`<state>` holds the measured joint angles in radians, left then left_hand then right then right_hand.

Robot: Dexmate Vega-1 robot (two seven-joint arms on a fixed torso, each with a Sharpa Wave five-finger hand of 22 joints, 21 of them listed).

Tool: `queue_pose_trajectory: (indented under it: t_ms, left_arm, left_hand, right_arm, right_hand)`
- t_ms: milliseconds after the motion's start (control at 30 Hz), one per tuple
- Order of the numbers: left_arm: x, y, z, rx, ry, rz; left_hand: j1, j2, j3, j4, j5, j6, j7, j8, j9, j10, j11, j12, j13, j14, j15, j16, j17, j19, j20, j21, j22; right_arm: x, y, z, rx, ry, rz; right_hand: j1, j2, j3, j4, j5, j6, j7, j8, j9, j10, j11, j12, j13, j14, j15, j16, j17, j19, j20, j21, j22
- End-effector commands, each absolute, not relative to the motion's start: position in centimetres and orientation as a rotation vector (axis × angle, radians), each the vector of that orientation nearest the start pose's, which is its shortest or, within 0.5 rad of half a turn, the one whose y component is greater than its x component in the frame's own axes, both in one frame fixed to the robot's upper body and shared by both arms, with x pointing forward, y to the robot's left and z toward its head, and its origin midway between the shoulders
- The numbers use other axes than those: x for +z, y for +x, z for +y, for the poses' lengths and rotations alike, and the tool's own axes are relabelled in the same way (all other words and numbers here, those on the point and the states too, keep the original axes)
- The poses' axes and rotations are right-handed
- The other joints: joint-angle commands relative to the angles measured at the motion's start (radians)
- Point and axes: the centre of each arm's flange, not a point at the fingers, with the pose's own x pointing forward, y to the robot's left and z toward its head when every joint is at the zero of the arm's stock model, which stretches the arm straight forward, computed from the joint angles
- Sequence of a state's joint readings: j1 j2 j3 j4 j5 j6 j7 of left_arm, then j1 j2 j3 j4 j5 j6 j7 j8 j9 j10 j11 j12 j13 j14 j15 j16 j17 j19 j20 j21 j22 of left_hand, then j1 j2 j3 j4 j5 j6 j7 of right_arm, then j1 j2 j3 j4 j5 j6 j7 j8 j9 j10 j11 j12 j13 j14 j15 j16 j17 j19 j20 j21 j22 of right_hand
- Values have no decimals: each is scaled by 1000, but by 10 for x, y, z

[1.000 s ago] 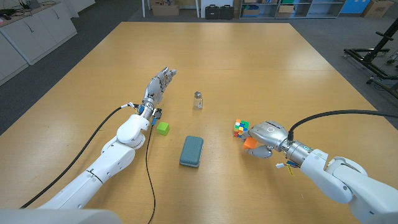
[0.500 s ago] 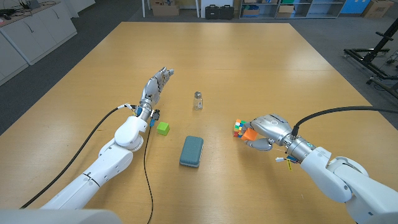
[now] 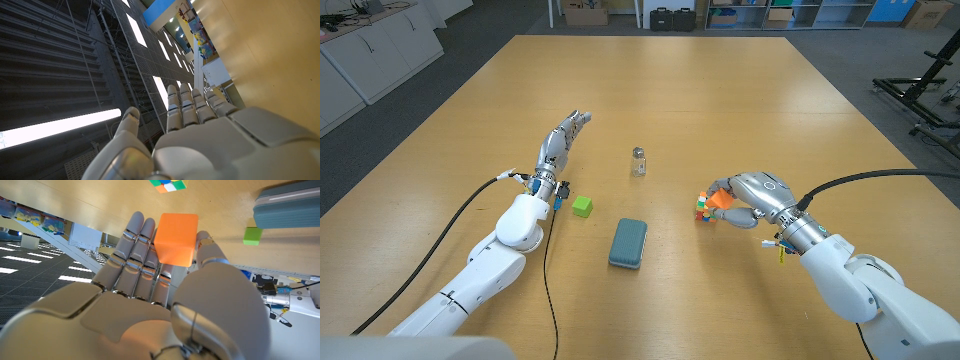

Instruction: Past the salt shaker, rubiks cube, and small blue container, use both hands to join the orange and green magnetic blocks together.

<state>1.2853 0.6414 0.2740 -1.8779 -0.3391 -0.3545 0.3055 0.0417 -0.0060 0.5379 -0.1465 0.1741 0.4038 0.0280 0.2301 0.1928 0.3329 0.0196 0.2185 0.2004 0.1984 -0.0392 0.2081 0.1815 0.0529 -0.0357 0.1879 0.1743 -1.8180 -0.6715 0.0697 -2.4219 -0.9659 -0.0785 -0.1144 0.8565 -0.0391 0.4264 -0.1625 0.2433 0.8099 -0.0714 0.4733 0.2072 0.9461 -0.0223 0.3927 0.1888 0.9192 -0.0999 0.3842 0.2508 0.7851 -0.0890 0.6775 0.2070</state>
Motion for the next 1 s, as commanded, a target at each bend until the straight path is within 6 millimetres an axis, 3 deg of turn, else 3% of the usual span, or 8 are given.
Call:
queue_pose_trajectory:
  t_ms: [33,467,700,1000]
  left_arm:
    - [-62,491,259,-77,185,-809]
    - [-58,473,260,-6,305,-831]
    - [-60,467,261,0,319,-847]
    - [-56,452,263,63,413,-888]
  left_hand:
    - [7,2,2,-7,0,16,-2,7,4,13,2,6,0,13,-6,10,3,14,-36,9,1]
    - [19,6,9,-13,4,28,-2,10,5,38,-1,12,1,32,-8,13,2,23,-33,10,1]
    - [87,12,39,-39,15,61,-21,26,6,71,-24,17,1,63,-26,14,1,33,-29,10,0]
    - [126,9,54,-44,19,68,-28,30,6,86,-42,18,1,77,-33,12,0,40,-26,10,0]
  right_arm:
    - [-81,385,-237,-217,-1310,-796]
    - [-83,402,-235,-271,-1098,-828]
    - [-77,409,-237,-299,-1010,-851]
    - [-72,419,-233,-310,-930,-883]
  right_hand:
    - [146,142,6,8,-1,112,-52,6,2,180,-175,0,5,29,-102,0,2,-1,-33,12,5]
    - [148,143,4,9,-5,113,-47,5,1,180,-173,-4,6,37,-101,0,3,-2,-32,17,5]
    - [149,142,4,9,-8,113,-47,4,1,180,-171,-6,6,41,-101,0,3,-5,-30,19,5]
    - [150,143,3,9,-10,118,-47,5,1,183,-170,-7,6,45,-101,0,4,-8,-30,22,5]
